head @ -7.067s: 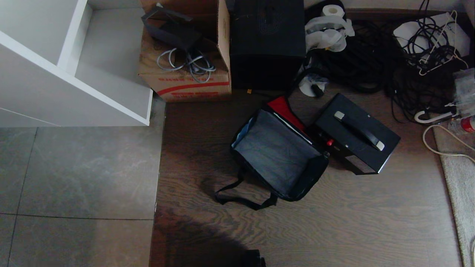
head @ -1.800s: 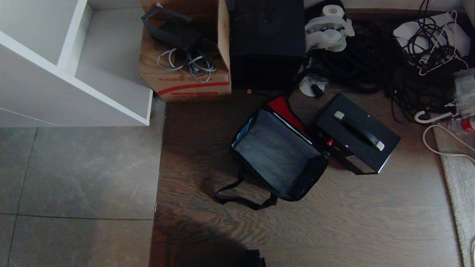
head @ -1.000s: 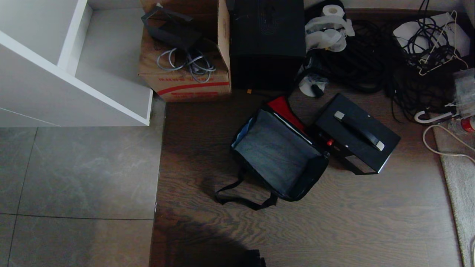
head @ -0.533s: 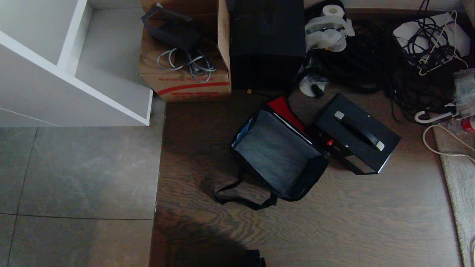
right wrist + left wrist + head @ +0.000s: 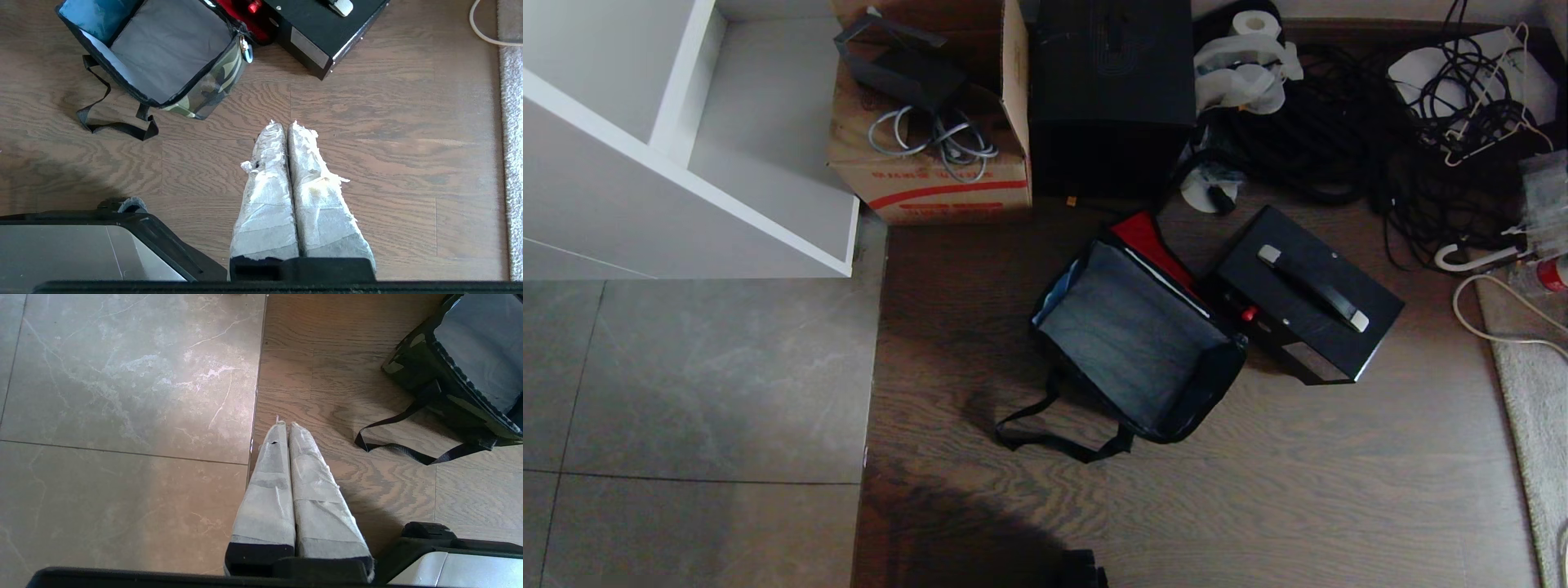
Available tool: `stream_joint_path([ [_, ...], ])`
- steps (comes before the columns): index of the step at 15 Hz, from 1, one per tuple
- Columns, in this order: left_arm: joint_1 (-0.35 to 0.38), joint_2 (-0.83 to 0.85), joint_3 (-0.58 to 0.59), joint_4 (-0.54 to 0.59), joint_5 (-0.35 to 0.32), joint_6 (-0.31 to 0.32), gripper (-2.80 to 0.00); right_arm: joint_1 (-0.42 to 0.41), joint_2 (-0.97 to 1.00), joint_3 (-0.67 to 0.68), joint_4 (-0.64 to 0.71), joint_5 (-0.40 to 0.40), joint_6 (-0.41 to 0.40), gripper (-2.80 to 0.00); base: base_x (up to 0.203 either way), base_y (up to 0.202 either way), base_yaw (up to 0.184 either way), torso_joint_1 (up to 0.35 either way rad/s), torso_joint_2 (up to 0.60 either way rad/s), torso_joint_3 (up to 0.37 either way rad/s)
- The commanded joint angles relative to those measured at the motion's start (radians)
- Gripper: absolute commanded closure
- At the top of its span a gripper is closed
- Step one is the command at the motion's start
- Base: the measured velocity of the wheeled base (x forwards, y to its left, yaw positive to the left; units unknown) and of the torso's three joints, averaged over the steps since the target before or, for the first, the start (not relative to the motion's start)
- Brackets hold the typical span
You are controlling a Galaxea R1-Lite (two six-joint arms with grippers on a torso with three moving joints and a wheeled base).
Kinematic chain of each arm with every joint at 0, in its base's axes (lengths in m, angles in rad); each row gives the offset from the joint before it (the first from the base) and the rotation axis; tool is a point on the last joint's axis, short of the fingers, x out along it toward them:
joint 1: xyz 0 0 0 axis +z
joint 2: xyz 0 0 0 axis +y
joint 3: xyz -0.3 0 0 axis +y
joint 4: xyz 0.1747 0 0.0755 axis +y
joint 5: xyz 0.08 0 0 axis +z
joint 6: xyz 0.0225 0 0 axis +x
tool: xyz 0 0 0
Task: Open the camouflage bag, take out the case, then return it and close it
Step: Grip the handle again
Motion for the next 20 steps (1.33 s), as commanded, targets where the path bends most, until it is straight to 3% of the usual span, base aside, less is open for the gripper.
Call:
stream_joint_path([
  [1, 0.000, 0.000, 0.011, -0.001, 0.001, -0.002, 0.00, 0.000, 0.002, 0.000, 0.000, 0.001, 0.000, 0.00, 0.000, 0.000, 0.000, 0.000, 0.00, 0.000],
  [20, 0.000, 0.000, 0.010, -0.001, 0.001, 0.000, 0.00, 0.000, 0.002, 0.000, 0.000, 0.001, 0.000, 0.00, 0.000, 0.000, 0.000, 0.000, 0.00, 0.000],
])
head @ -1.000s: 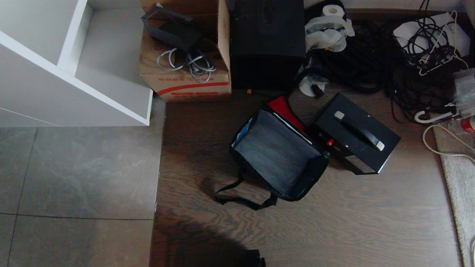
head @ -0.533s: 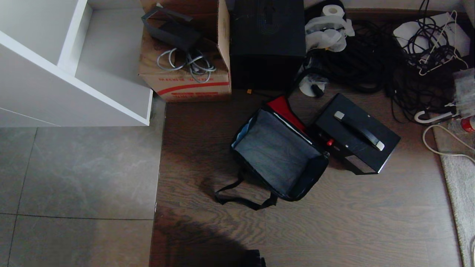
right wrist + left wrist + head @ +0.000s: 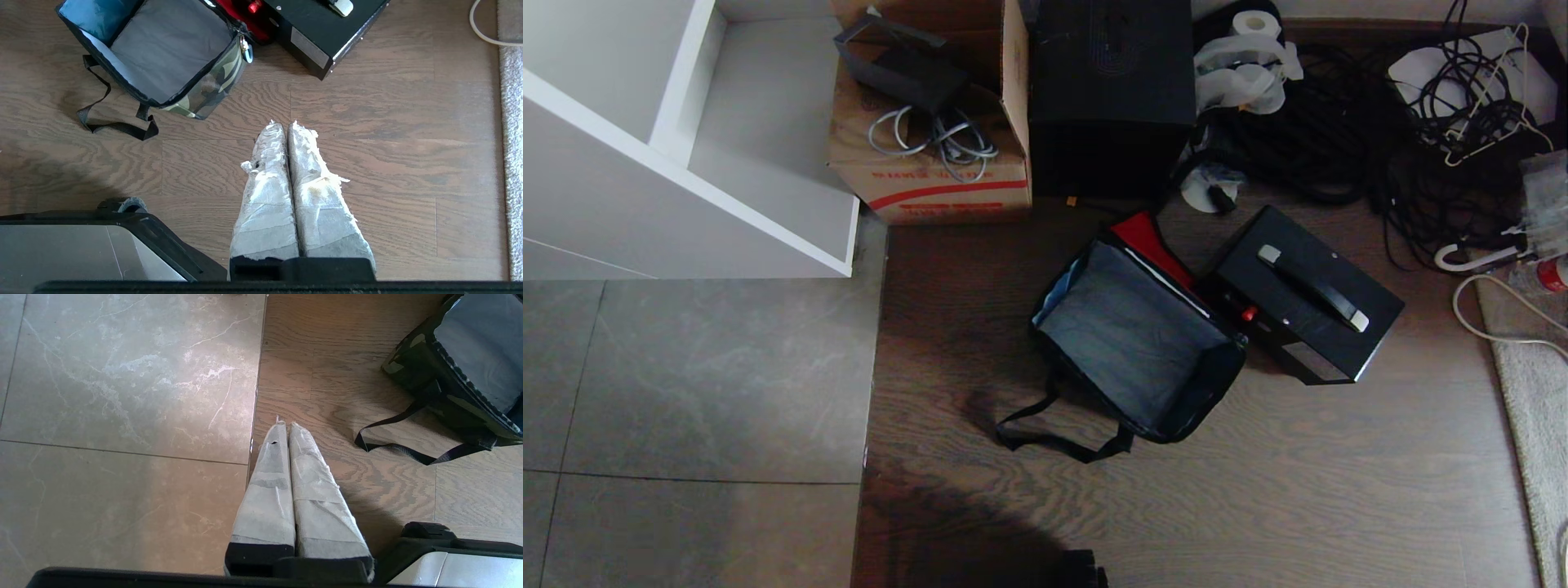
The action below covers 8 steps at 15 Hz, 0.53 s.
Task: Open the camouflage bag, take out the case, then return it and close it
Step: Grip the handle again
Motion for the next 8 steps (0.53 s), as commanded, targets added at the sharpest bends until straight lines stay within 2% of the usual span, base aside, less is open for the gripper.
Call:
stream_joint_path([
  [1, 0.000, 0.000, 0.011, -0.001, 0.001, -0.001, 0.00, 0.000, 0.002, 0.000, 0.000, 0.002, 0.000, 0.00, 0.000, 0.000, 0.000, 0.000, 0.00, 0.000],
  [8, 0.000, 0.000, 0.011, -0.001, 0.001, 0.000, 0.00, 0.000, 0.002, 0.000, 0.000, 0.002, 0.000, 0.00, 0.000, 0.000, 0.000, 0.000, 0.00, 0.000],
])
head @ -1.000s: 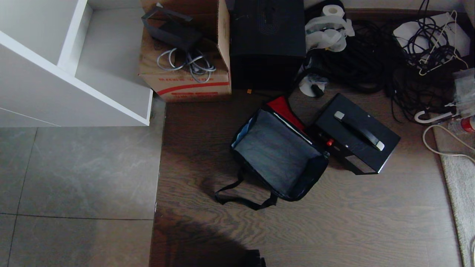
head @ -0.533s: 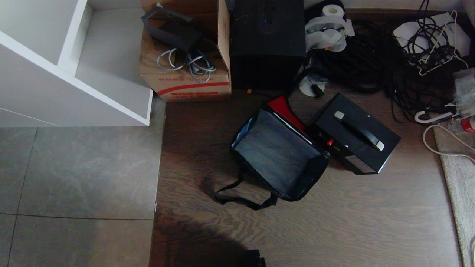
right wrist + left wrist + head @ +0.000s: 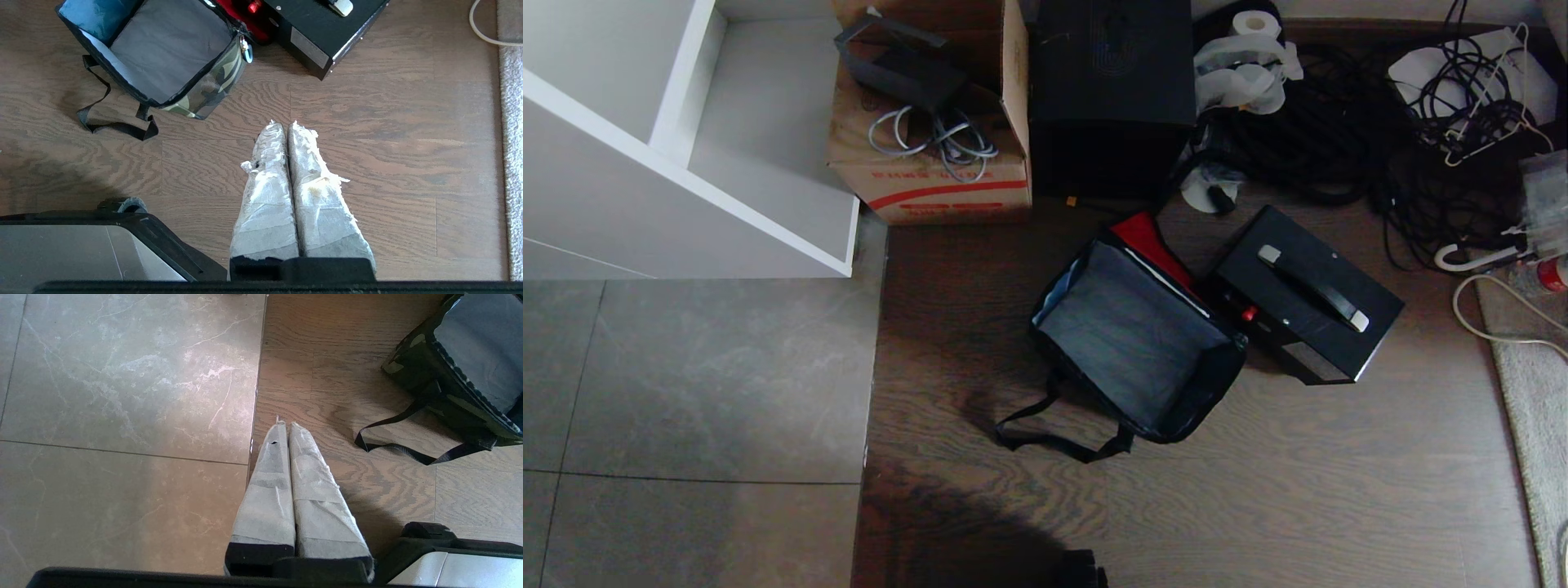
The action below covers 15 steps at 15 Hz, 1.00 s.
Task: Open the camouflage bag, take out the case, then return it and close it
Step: Grip the handle again
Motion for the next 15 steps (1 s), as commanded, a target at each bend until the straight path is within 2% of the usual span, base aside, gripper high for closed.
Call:
stream_joint_path([
  [1, 0.000, 0.000, 0.010, 0.000, 0.001, -0.001, 0.00, 0.000, 0.002, 0.000, 0.000, 0.001, 0.000, 0.00, 0.000, 0.000, 0.000, 0.000, 0.00, 0.000],
  [6, 0.000, 0.000, 0.011, 0.000, 0.001, -0.001, 0.00, 0.000, 0.003, -0.004, 0.011, -0.003, -0.021, 0.00, 0.000, 0.000, 0.000, 0.000, 0.00, 0.000],
  [8, 0.000, 0.000, 0.011, 0.000, 0.001, 0.000, 0.00, 0.000, 0.003, -0.037, 0.100, 0.000, -0.018, 0.00, 0.000, 0.000, 0.000, 0.000, 0.00, 0.000],
  [10, 0.000, 0.000, 0.011, 0.000, 0.001, -0.001, 0.00, 0.000, 0.008, -0.138, 0.299, 0.004, -0.004, 0.00, 0.000, 0.000, 0.000, 0.000, 0.00, 0.000],
  [12, 0.000, 0.000, 0.009, 0.000, 0.001, -0.001, 0.00, 0.000, 0.088, -0.209, 0.332, 0.019, 0.040, 0.00, 0.000, 0.000, 0.000, 0.000, 0.00, 0.000],
  [15, 0.000, 0.000, 0.011, 0.000, 0.001, 0.000, 0.00, 0.012, 0.352, -0.297, 0.334, 0.092, 0.095, 0.00, 0.000, 0.000, 0.000, 0.000, 0.00, 0.000],
])
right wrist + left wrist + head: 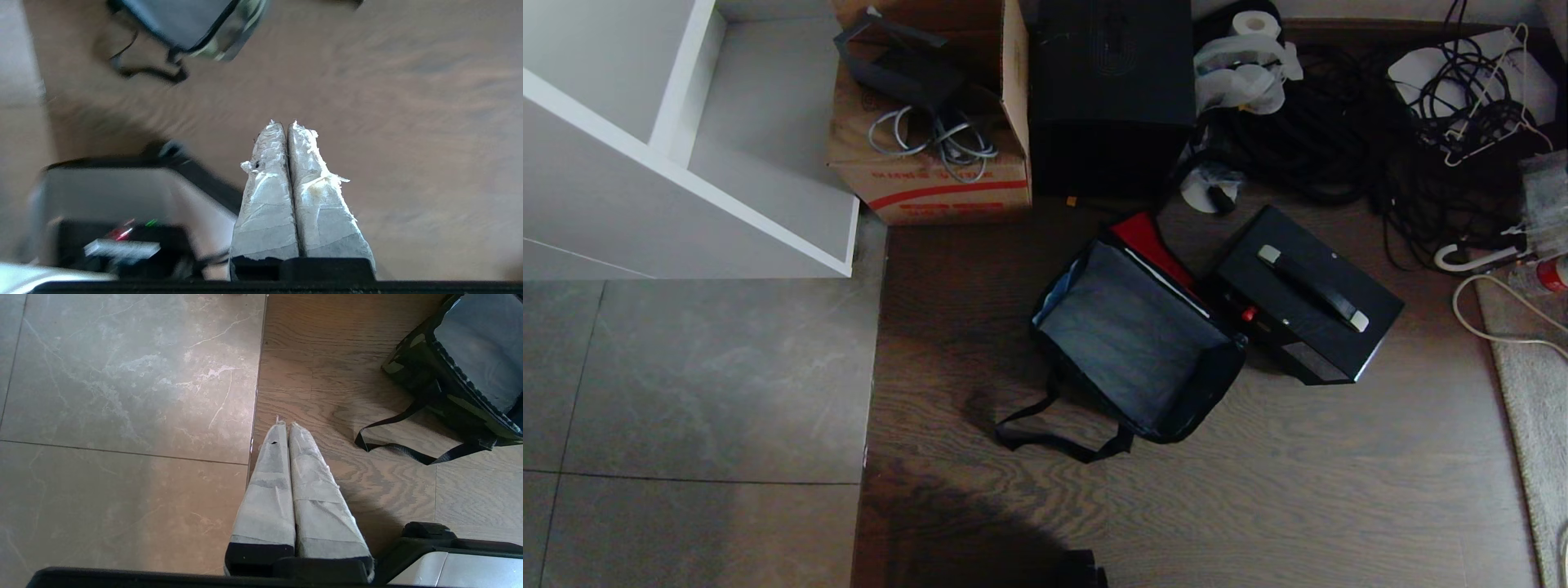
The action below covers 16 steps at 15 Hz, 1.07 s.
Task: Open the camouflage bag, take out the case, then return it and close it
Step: Grip the handle again
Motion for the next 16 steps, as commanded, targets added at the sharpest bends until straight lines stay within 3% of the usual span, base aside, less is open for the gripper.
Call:
stream_joint_path([
  [1, 0.000, 0.000, 0.009, -0.001, 0.000, -0.001, 0.00, 0.015, 0.301, -0.076, -0.003, 0.034, 0.020, 0.00, 0.000, 0.000, 0.000, 0.000, 0.00, 0.000],
  [6, 0.000, 0.000, 0.011, -0.001, 0.000, 0.000, 0.00, 0.061, 0.957, -0.314, -0.180, 0.096, 0.086, 0.00, 0.000, 0.000, 0.000, 0.000, 0.00, 0.000],
  [9, 0.000, 0.000, 0.011, -0.001, 0.000, -0.001, 0.00, 0.071, 1.317, -0.507, -0.419, 0.111, 0.231, 0.00, 0.000, 0.000, 0.000, 0.000, 0.00, 0.000],
  [11, 0.000, 0.000, 0.011, -0.001, 0.000, 0.000, 0.00, 0.075, 1.499, -0.607, -0.596, 0.117, 0.277, 0.00, 0.000, 0.000, 0.000, 0.000, 0.00, 0.000],
  [14, 0.000, 0.000, 0.011, -0.001, 0.000, 0.000, 0.00, 0.079, 1.677, -0.696, -0.859, 0.123, 0.243, 0.00, 0.000, 0.000, 0.000, 0.000, 0.00, 0.000],
  [15, 0.000, 0.000, 0.010, -0.001, 0.000, 0.000, 0.00, 0.080, 1.711, -0.711, -0.881, 0.130, 0.233, 0.00, 0.000, 0.000, 0.000, 0.000, 0.00, 0.000],
  [16, 0.000, 0.000, 0.011, -0.001, 0.000, 0.000, 0.00, 0.080, 1.735, -0.733, -0.883, 0.143, 0.216, -2.80, 0.000, 0.000, 0.000, 0.000, 0.00, 0.000],
])
